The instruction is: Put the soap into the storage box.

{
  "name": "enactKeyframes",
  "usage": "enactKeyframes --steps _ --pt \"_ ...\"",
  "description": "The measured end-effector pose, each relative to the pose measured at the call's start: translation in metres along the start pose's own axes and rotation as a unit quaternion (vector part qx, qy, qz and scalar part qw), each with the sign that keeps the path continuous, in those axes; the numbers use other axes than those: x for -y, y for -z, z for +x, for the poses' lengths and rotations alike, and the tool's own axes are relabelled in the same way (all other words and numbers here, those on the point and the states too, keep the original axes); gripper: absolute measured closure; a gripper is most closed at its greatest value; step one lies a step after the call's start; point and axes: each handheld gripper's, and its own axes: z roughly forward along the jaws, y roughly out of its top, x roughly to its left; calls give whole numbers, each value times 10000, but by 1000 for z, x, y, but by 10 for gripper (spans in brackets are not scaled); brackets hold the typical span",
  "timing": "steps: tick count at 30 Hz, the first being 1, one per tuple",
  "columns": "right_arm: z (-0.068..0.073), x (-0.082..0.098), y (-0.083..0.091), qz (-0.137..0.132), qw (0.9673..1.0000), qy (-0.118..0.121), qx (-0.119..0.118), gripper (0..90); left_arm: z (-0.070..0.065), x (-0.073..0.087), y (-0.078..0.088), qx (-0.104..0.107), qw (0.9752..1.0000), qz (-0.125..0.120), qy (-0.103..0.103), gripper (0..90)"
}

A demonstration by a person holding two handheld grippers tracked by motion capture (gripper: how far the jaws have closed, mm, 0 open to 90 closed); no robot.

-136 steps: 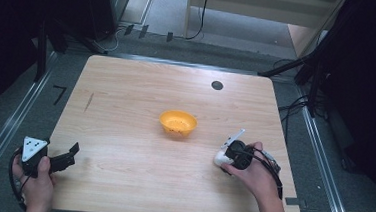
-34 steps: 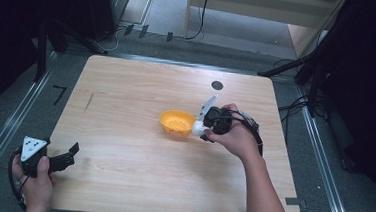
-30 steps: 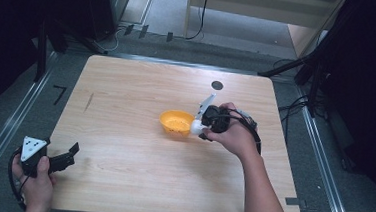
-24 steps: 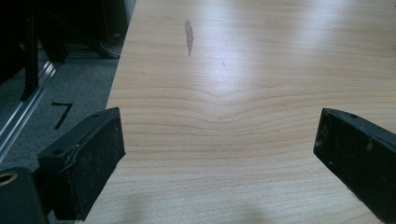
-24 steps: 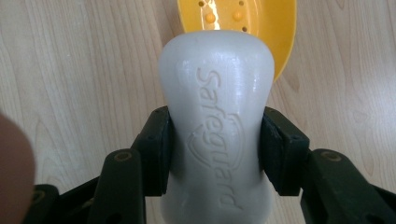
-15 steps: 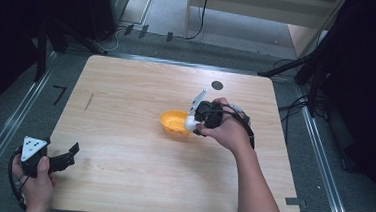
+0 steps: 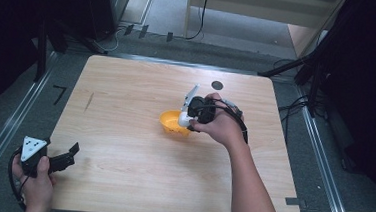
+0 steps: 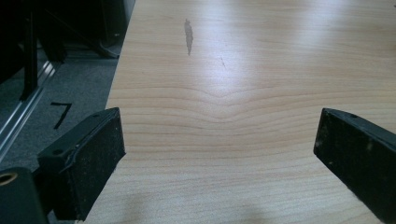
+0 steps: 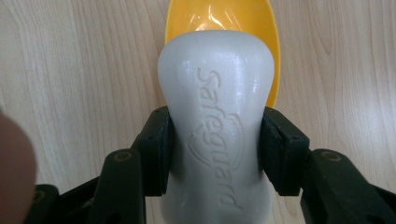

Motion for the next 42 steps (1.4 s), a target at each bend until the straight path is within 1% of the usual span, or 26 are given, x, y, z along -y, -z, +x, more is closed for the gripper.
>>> enactKeyframes --steps 5,6,8,14,17,18,19,21,22,28,31,32,34,35,38,41,42 --pt "-1 -7 -3 13 10000 57 -12 513 0 0 0 0 10000 -2 -8 21" --pt "-2 -8 -4 13 10000 81 3 513 0 0 0 0 10000 -9 -2 21" --pt "-3 -11 -7 14 10000 40 -29 513 0 0 0 2 10000 -1 -5 21" --pt "-5 -18 -14 36 9999 113 -35 512 0 0 0 15 10000 -4 -5 21" --pt "-6 -22 -16 23 9999 163 -25 513 0 0 0 12 10000 -10 -6 21" --pt "-6 -23 -16 16 9999 144 -29 513 0 0 0 13 10000 -14 -11 21" --pt "-7 -25 -17 29 9998 199 -13 513 0 0 0 13 10000 -14 -12 21" --pt "-8 -27 -18 50 9997 232 23 512 0 0 0 13 10000 -7 -12 21" --pt "-9 -28 -18 57 9998 211 28 512 0 0 0 14 10000 -10 -8 21" --pt "-11 -32 -24 138 9996 242 24 513 0 0 0 19 10000 -5 -4 21" --pt "-11 -35 -28 154 9993 335 45 512 0 0 0 19 10000 -5 -7 21" --pt "-10 -36 -30 164 9994 312 36 512 0 0 0 25 10000 2 -4 21" --pt "-11 -37 -33 179 9992 366 34 512 0 0 0 24 10000 -1 0 21" --pt "-10 -38 -33 214 9992 340 34 513 0 0 0 27 10000 0 3 21" --pt "-11 -40 -37 201 9991 379 56 512 0 0 0 28 10000 0 1 21" --pt "-12 -40 -40 224 9989 413 27 512 0 0 0 32 10000 -2 10 21" --pt "-12 -40 -41 259 9990 377 21 512 0 0 0 27 10000 -7 11 21"
